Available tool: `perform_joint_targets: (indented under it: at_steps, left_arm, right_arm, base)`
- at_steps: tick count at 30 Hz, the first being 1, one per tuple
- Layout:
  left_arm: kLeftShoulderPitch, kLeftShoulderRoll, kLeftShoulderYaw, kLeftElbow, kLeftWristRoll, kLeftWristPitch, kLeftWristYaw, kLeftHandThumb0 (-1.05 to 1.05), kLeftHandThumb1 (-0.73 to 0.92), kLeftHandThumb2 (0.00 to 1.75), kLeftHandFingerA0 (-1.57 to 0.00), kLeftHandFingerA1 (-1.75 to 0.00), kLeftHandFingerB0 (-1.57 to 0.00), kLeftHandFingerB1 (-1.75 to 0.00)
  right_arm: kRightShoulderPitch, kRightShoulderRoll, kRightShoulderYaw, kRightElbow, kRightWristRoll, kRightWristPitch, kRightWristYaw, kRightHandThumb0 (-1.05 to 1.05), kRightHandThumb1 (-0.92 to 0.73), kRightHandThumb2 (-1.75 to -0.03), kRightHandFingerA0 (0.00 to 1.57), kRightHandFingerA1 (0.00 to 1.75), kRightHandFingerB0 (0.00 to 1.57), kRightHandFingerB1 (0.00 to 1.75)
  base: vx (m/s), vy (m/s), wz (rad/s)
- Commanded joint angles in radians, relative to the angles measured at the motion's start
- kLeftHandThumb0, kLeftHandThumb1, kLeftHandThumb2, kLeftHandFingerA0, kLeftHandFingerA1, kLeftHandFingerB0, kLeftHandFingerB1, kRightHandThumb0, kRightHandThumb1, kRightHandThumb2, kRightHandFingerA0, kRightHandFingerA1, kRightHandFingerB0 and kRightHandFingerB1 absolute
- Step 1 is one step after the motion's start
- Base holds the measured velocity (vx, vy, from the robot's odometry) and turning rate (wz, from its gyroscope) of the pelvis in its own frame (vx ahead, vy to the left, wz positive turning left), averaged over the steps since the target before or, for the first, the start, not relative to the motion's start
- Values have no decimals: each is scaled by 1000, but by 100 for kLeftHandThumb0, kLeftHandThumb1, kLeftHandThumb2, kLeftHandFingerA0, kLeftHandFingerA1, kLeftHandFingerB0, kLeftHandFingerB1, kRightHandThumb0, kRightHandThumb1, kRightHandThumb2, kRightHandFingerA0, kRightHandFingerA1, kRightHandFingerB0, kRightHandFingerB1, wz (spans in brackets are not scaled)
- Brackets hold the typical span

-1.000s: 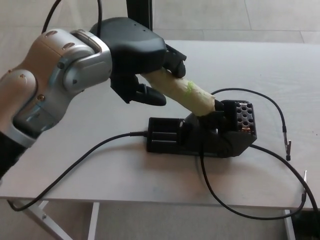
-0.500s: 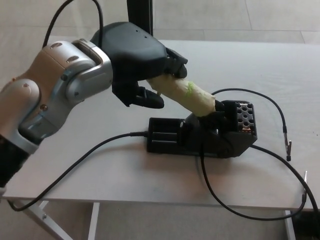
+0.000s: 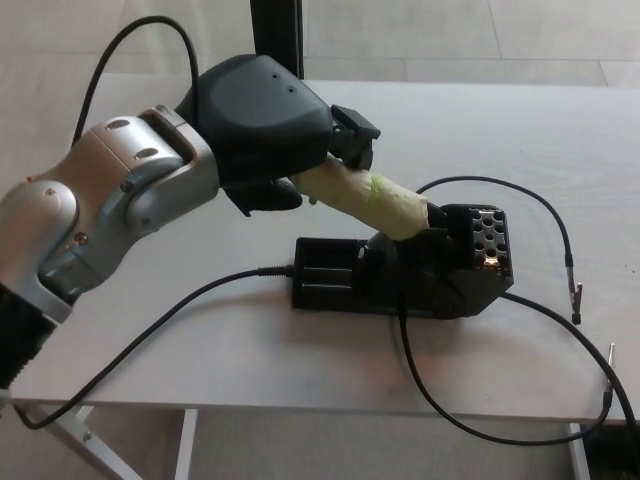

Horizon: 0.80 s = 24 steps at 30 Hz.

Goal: Use the left hand of the robot to grab the soldering gun kept on the middle of the table and pull it out of its base and keep it on the left side of the base

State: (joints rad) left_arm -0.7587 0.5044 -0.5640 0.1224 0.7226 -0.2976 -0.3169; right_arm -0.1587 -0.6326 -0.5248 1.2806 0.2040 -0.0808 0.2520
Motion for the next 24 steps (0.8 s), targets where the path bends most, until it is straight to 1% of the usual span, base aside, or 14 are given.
perform_joint_targets:
  at_steps: [1,3,4,11,12,13,15,16,17,18,20,21,22,24]
  left_arm:
    - [35,11,-1,27,37,-75,42,-14,54,82,-95,-175,-81,-129]
    - [35,7,7,36,31,-84,58,-13,53,86,-95,-175,-76,-145]
    - [43,0,19,37,18,-80,71,-17,47,100,-124,-140,-99,-125]
    - [49,-11,44,51,-1,-100,72,-21,51,102,-124,-141,-96,-122]
    - [40,-3,47,41,-4,-93,44,-21,53,102,-125,-141,-93,-118]
    - [35,1,50,39,-8,-91,31,-23,53,102,-124,-140,-93,-117]
    - [29,6,55,26,-7,-77,2,-24,54,101,-122,-137,-89,-112]
    - [24,11,59,22,-4,-75,-5,-20,63,64,-92,-174,-83,-112]
    - [19,19,66,24,3,-84,5,-18,59,65,-91,-175,-78,-131]
    - [18,23,68,25,8,-89,13,-18,59,65,-91,-175,-78,-131]
    - [14,28,76,26,-2,-96,3,-18,58,62,-92,-175,-81,-124]
    - [7,36,87,27,-12,-97,-4,-27,53,58,-96,-173,-90,-92]
    - [-1,40,95,35,-14,-107,-1,-25,54,58,-96,-174,-91,-95]
    - [-8,42,101,36,-17,-105,-13,-21,54,60,-98,-171,-89,-96]
  right_arm:
    - [-17,-33,-16,4,23,-23,1,-98,-45,-107,96,129,25,144]
    - [-18,-33,-13,5,18,-25,0,-99,-46,-105,100,127,25,143]
    - [-15,-36,0,-3,4,-32,-6,-99,-48,-107,102,125,27,146]
    - [-14,-35,12,3,-2,-32,-22,-101,-49,-110,115,114,33,141]
    - [-16,-35,13,-6,1,-27,-24,-99,-46,-127,126,119,53,119]
    - [-17,-35,14,-4,1,-26,-26,-101,-51,-106,119,114,33,142]
    - [-16,-36,15,-2,1,-26,-28,-101,-52,-107,119,113,33,141]
    - [-16,-37,16,-1,1,-26,-27,-100,-52,-105,117,113,32,141]
    - [-17,-39,19,2,-3,-25,-31,-102,-49,-127,129,117,53,119]
    - [-17,-39,23,4,-7,-26,-37,-102,-49,-127,129,117,53,119]
    - [-17,-39,19,4,2,-24,-26,-101,-52,-105,122,111,33,140]
    - [-15,-39,26,2,-6,-29,-30,-100,-52,-108,123,110,32,142]
    - [-15,-39,26,2,-4,-31,-30,-105,-49,-127,123,112,53,121]
    - [-16,-38,26,2,-1,-29,-32,-104,-49,-128,124,111,53,120]
  base:
    - [0,0,0]
    - [0,0,0]
    - [0,0,0]
    - [0,0,0]
    - [0,0,0]
    - [0,0,0]
    - [0,0,0]
    - [0,0,0]
    - [0,0,0]
    - [0,0,0]
    - [0,0,0]
    - [0,0,0]
    - [0,0,0]
    - [0,0,0]
